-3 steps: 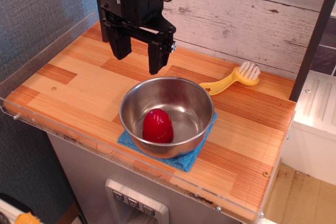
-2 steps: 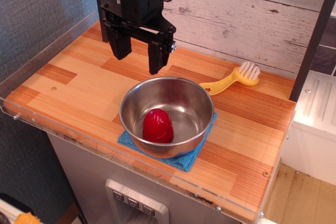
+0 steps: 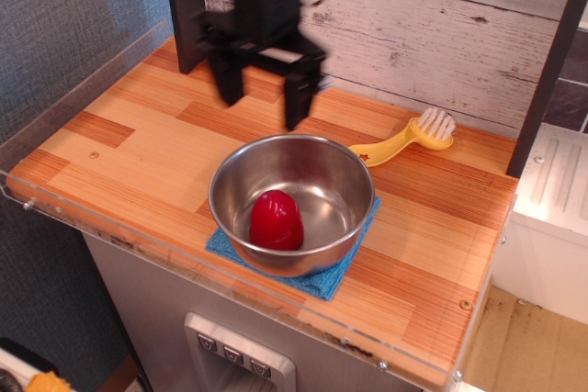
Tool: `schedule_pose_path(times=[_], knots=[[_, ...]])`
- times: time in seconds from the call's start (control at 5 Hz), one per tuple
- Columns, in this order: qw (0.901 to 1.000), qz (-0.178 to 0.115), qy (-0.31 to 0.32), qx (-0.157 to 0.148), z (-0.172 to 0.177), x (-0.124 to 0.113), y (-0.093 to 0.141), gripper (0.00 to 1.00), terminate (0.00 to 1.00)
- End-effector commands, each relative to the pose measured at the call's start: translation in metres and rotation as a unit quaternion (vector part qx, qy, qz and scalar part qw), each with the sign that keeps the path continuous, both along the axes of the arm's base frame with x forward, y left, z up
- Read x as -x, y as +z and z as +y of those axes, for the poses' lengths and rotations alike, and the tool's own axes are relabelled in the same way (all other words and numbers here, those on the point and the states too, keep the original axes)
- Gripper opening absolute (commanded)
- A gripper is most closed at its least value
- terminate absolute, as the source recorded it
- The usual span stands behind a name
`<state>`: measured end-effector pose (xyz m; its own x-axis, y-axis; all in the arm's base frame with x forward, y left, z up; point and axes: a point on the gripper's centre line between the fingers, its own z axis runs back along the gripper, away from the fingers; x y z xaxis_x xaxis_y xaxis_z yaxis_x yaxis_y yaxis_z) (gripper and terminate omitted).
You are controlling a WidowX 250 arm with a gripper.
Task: Move the brush to the left of the pan
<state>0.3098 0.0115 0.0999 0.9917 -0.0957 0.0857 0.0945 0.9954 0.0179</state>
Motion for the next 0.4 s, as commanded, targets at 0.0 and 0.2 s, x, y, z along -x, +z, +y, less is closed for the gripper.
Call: schedule_pose_path(times=[0.0,0.2], knots=[[0.998,-0.03,-0.055,-0.004,-0.052,-0.047,0.011,1.0,0.0],[0.9952,-0.02,-0.095,-0.013,-0.072,-0.063,-0.013,1.0,0.0]])
